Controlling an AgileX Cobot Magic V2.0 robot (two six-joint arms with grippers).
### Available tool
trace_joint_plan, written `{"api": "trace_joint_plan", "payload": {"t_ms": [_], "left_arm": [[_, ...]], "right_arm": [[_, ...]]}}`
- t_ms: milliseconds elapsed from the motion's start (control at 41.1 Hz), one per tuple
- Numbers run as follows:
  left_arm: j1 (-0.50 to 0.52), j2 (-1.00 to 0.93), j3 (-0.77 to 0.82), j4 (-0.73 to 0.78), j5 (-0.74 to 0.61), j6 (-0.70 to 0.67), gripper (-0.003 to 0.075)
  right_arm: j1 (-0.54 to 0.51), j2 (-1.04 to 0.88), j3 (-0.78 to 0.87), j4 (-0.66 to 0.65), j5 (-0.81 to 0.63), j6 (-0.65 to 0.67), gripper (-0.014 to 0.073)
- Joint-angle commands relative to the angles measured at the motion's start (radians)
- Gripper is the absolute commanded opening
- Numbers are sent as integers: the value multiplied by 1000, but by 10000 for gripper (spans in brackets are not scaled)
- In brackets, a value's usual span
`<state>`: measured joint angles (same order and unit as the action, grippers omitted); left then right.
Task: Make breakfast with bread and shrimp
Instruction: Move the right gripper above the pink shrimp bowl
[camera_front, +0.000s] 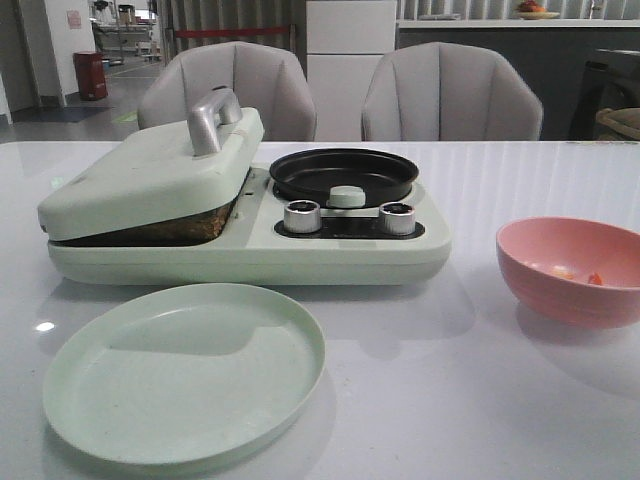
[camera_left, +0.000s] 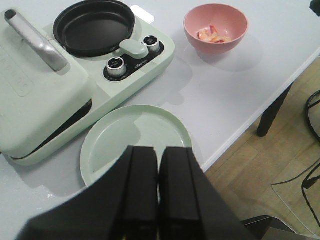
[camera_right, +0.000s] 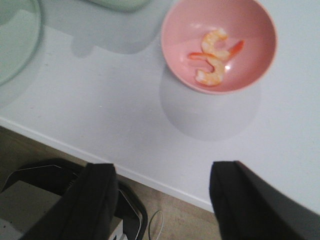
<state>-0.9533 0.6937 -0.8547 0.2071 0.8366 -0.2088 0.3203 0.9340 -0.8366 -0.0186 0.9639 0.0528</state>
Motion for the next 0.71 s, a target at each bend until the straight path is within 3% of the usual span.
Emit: {"api": "trace_joint_plan", "payload": {"t_ms": [0,267,438,511,681], "left_arm": [[-8,2,-28,15,-74,-8,123],[-8,2,-28,15,-72,-8,123],[-8,2,-28,15,-72,-8,123],[-8,2,-28,15,-72,-8,123],[-8,2,-28,15,-72,-8,123]], "right_arm": [[-85,53,-57,-14,-37,-13,517],[-300,224,-125,50,-46,-53,517],[-421,361,-196,265,-53,-223,517],[-457,422,-230,347,-60,-288,517],[-475,539,-295,367,-117,-324,517]]}}
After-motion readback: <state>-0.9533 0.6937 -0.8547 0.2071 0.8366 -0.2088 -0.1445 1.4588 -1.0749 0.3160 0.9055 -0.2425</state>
